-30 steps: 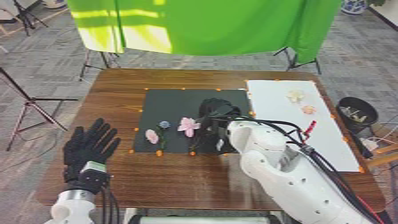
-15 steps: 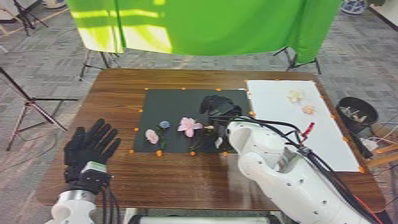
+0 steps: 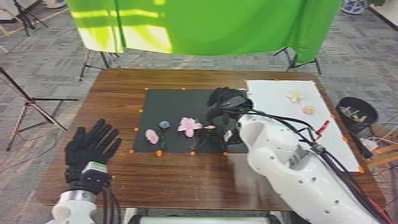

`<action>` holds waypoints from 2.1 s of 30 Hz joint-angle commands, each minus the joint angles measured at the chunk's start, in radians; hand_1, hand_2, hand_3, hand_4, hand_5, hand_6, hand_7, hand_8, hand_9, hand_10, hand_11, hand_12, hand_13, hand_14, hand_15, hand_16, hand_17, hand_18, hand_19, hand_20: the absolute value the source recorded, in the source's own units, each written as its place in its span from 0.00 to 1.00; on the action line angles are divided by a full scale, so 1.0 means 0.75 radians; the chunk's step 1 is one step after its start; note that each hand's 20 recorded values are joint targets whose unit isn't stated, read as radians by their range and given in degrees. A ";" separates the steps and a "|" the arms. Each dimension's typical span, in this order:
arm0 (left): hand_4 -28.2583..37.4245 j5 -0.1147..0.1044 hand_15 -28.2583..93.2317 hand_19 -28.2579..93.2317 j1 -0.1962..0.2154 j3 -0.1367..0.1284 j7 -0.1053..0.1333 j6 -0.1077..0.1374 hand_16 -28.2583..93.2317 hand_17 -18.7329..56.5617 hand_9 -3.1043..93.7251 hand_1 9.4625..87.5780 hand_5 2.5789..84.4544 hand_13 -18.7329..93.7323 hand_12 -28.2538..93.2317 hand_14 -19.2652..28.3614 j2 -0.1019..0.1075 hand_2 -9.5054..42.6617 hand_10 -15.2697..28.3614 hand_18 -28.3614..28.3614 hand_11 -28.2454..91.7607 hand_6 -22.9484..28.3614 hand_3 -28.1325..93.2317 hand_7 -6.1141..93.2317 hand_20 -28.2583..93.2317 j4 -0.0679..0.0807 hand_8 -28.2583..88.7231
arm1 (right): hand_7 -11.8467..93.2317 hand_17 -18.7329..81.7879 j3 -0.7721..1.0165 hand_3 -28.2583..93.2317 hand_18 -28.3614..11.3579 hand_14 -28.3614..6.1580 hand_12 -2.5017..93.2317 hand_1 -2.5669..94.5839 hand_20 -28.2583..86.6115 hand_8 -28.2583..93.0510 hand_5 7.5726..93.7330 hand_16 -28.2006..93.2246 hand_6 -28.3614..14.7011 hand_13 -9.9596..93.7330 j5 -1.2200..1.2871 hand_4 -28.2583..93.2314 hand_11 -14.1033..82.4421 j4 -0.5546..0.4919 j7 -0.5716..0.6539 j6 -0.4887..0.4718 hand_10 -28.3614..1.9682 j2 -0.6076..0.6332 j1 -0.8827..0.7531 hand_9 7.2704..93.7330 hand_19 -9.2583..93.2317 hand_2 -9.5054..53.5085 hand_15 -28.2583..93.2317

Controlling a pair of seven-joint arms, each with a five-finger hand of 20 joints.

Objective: Arrange flowers

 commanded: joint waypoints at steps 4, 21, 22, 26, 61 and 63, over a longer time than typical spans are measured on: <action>0.00 0.007 0.57 0.52 -0.003 -0.001 0.026 -0.037 0.18 0.16 0.35 0.19 0.47 0.36 0.33 0.75 0.012 0.44 0.72 0.76 0.46 0.64 0.82 0.21 0.31 -0.002 0.17 | 0.27 0.37 0.331 0.82 0.25 0.48 0.16 0.50 0.39 0.13 0.49 0.37 0.63 0.52 -0.015 0.00 0.22 0.064 0.202 0.001 0.54 0.409 -0.050 0.48 0.61 0.00 0.36; 0.00 -0.004 0.57 0.52 0.020 0.005 0.035 -0.027 0.18 0.16 0.36 0.19 0.47 0.36 0.33 0.75 0.003 0.45 0.71 0.76 0.45 0.64 0.82 0.21 0.31 -0.012 0.17 | 0.28 0.37 0.354 0.84 0.28 0.55 0.13 0.57 0.39 0.12 0.43 0.37 0.68 0.50 0.176 0.00 0.22 0.355 0.244 -0.252 0.65 0.430 -0.014 0.42 0.57 0.00 0.35; 0.00 -0.003 0.57 0.52 0.022 0.007 0.038 -0.027 0.18 0.16 0.36 0.19 0.47 0.36 0.33 0.75 0.003 0.45 0.71 0.76 0.45 0.64 0.82 0.21 0.31 -0.013 0.17 | 0.28 0.37 0.358 0.83 0.28 0.56 0.13 0.58 0.40 0.12 0.45 0.37 0.70 0.53 0.173 0.00 0.22 0.358 0.228 -0.244 0.67 0.428 -0.025 0.46 0.57 0.00 0.36; 0.00 -0.002 0.57 0.52 0.019 0.008 0.032 -0.028 0.18 0.16 0.36 0.19 0.47 0.36 0.33 0.75 0.002 0.45 0.72 0.76 0.46 0.64 0.82 0.21 0.31 -0.012 0.17 | 0.29 0.39 0.383 0.81 0.28 0.59 0.15 0.59 0.41 0.12 0.59 0.38 0.75 0.62 0.175 0.00 0.24 0.350 0.180 -0.202 0.71 0.428 -0.086 0.64 0.58 0.00 0.39; 0.00 -0.004 0.57 0.52 0.037 0.004 0.011 -0.019 0.18 0.16 0.36 0.19 0.47 0.37 0.33 0.75 -0.010 0.45 0.72 0.76 0.46 0.64 0.82 0.21 0.31 -0.014 0.17 | 0.26 0.41 0.468 0.86 0.27 0.57 0.14 0.51 0.42 0.12 0.49 0.40 0.69 0.63 0.099 0.00 0.21 0.161 0.123 -0.012 0.67 0.444 -0.281 0.51 0.56 0.00 0.38; 0.00 -0.003 0.57 0.52 0.037 0.005 0.010 -0.019 0.18 0.16 0.36 0.19 0.47 0.37 0.33 0.75 -0.010 0.45 0.72 0.76 0.46 0.64 0.82 0.21 0.31 -0.014 0.17 | 0.26 0.41 0.449 0.85 0.28 0.57 0.14 0.52 0.42 0.12 0.49 0.40 0.70 0.63 0.108 0.00 0.21 0.186 0.129 -0.023 0.68 0.438 -0.272 0.51 0.57 0.00 0.38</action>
